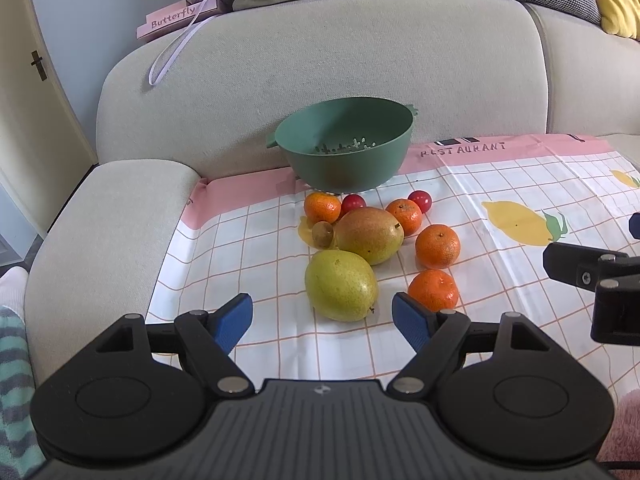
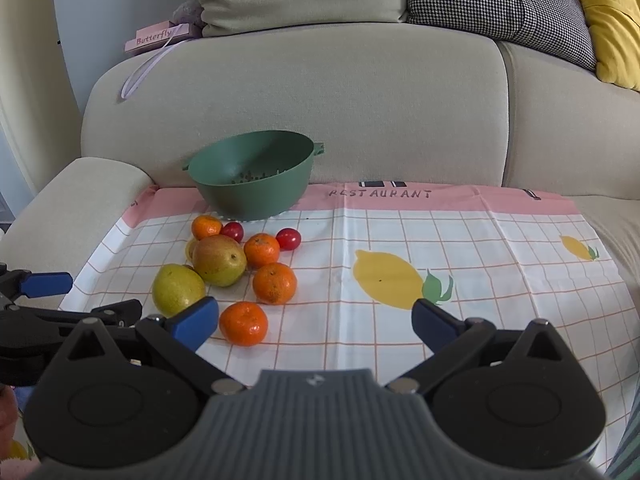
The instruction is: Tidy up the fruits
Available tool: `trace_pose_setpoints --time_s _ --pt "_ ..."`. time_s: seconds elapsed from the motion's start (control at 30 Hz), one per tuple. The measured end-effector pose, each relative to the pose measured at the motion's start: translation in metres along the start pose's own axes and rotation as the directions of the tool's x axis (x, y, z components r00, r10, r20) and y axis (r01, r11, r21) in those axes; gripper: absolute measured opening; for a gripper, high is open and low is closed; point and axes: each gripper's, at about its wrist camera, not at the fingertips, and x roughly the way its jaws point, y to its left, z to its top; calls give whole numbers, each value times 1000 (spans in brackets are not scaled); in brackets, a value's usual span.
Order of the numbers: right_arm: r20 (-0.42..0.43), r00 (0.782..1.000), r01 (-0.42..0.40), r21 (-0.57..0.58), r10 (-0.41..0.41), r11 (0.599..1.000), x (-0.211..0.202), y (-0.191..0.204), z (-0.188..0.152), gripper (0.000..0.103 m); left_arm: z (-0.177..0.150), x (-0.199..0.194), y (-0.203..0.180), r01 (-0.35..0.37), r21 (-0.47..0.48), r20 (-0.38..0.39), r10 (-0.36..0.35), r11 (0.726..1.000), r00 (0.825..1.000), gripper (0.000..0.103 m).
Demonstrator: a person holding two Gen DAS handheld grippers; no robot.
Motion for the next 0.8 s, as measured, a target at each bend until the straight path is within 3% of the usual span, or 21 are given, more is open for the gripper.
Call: trace_pose_setpoints --time_s 0.8 --pt "0 1000 5 1 -5 1000 -1 -1 0 99 2 0 -2 6 -3 -4 -6 1000 1000 93"
